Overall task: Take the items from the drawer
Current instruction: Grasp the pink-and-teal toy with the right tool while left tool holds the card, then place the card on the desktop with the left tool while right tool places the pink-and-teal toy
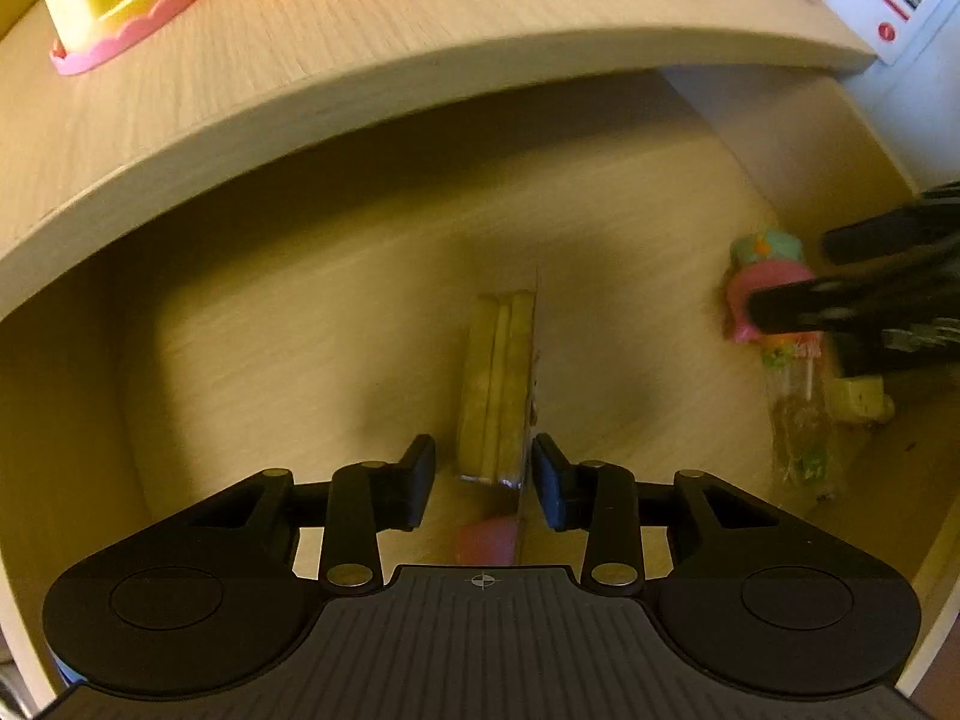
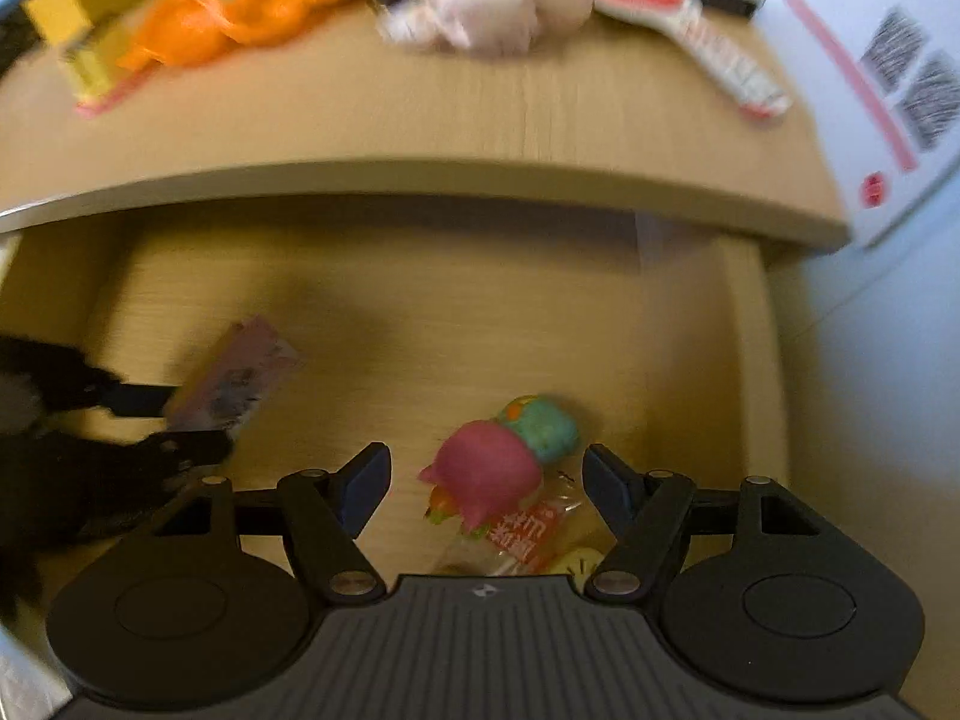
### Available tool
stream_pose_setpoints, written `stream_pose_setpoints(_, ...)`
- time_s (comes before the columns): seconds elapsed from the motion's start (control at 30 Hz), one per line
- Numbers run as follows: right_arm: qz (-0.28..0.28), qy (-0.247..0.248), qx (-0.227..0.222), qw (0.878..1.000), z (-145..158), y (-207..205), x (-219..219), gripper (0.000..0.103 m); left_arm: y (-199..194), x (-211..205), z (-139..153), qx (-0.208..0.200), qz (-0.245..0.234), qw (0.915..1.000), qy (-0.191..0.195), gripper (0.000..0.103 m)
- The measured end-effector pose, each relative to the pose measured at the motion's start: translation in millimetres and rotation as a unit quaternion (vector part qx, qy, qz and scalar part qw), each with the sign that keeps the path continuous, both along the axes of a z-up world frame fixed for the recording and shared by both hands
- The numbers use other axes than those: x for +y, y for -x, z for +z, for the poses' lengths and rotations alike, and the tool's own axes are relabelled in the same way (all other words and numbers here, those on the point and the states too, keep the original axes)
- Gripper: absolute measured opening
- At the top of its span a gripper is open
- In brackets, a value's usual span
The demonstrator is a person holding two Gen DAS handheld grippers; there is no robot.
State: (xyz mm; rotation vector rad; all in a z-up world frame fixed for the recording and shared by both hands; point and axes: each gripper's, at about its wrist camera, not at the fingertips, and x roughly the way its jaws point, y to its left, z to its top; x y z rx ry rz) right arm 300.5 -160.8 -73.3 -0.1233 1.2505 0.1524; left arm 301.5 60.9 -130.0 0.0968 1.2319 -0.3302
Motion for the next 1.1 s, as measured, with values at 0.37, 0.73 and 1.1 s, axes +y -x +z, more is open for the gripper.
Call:
stream_pose_setpoints(0.37, 0.041, -0.004, -0.014, 0.999, 0, 8, 16, 0.053, 13, 21, 14, 0.036, 0.063, 0.9966, 0.04, 0.026)
stream_pose_setpoints(0.73, 0.006, -0.115, -0.182, 0.977, 118, 28, -9, 0.053, 35, 42, 192, -0.192, 0.058, 0.9751, 0.095, 0.026)
stream_pose_setpoints(1.1, -0.008, -0.11, -0.184, 0.977, 120, 16, -16, 0.053, -44, 26, 118, -0.197, 0.122, 0.9706, 0.066, 0.027)
